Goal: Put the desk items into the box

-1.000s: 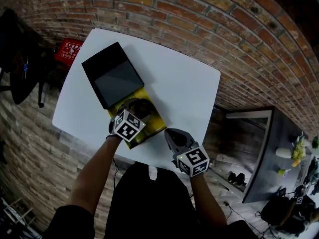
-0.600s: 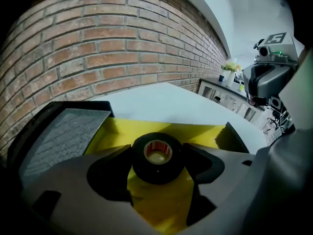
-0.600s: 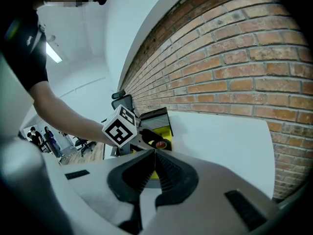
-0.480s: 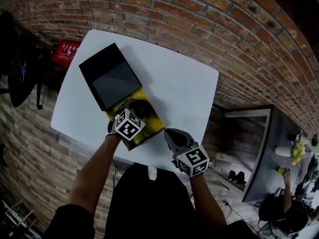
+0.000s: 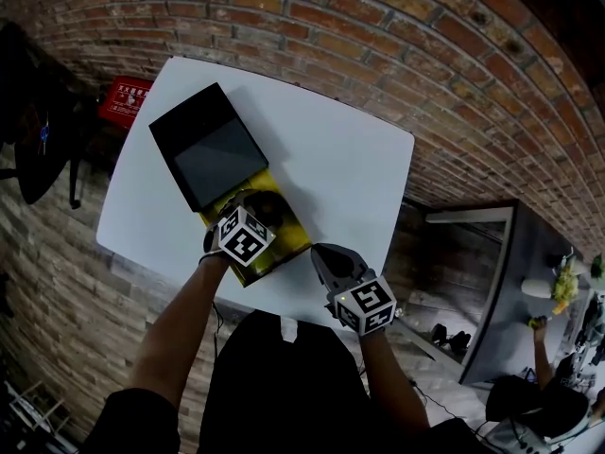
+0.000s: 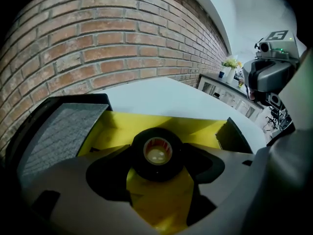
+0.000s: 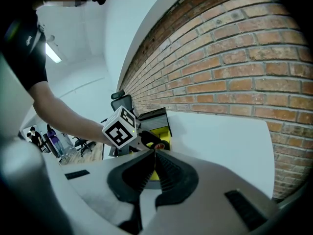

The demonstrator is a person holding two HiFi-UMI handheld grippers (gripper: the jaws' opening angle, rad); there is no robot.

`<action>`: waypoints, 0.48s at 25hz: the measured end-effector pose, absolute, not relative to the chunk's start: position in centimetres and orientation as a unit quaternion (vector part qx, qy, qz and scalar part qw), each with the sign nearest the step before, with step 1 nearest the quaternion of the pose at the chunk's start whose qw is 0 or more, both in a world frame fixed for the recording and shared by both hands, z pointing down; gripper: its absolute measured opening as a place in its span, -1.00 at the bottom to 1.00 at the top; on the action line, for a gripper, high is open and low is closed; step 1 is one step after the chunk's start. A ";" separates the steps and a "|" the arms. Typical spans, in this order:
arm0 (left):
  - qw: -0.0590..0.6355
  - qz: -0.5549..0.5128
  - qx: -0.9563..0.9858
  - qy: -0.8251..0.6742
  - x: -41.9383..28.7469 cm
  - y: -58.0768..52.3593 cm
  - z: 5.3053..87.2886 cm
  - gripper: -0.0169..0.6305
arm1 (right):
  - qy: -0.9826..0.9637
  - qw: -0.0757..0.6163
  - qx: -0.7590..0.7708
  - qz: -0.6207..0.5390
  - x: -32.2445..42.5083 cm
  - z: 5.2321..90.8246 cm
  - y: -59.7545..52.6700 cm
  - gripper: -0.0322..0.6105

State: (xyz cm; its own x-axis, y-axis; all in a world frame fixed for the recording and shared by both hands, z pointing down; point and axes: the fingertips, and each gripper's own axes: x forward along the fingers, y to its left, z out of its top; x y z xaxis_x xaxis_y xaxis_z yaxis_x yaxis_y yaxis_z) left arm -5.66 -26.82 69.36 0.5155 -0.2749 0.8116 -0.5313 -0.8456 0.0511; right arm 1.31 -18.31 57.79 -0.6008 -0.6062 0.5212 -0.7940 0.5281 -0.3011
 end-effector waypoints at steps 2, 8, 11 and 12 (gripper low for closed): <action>0.148 0.432 0.858 -0.237 -5.7 -26.8 69.3 0.10 | -0.856 0.179 0.409 0.261 1.4 57.7 -18.3 -0.83; 0.144 0.431 0.856 -0.245 -5.9 -26.9 69.0 0.11 | -0.857 0.178 0.407 0.261 1.7 57.4 -18.1 -0.83; 0.142 0.430 0.854 -0.254 -6.1 -26.8 68.6 0.11 | -0.860 0.177 0.403 0.259 1.8 57.2 -17.8 -0.83; 0.141 0.430 0.854 -0.258 -6.2 -26.8 68.4 0.11 | -0.861 0.177 0.401 0.257 1.8 57.1 -17.8 -0.83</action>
State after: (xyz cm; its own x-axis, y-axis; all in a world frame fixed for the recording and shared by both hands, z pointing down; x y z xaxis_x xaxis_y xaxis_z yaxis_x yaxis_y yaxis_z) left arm -6.23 -26.80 68.37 0.4982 -0.3188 0.8063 -0.5612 -0.8274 0.0196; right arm 1.81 -17.79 57.08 -0.6160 -0.5997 0.5108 -0.7815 0.5465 -0.3008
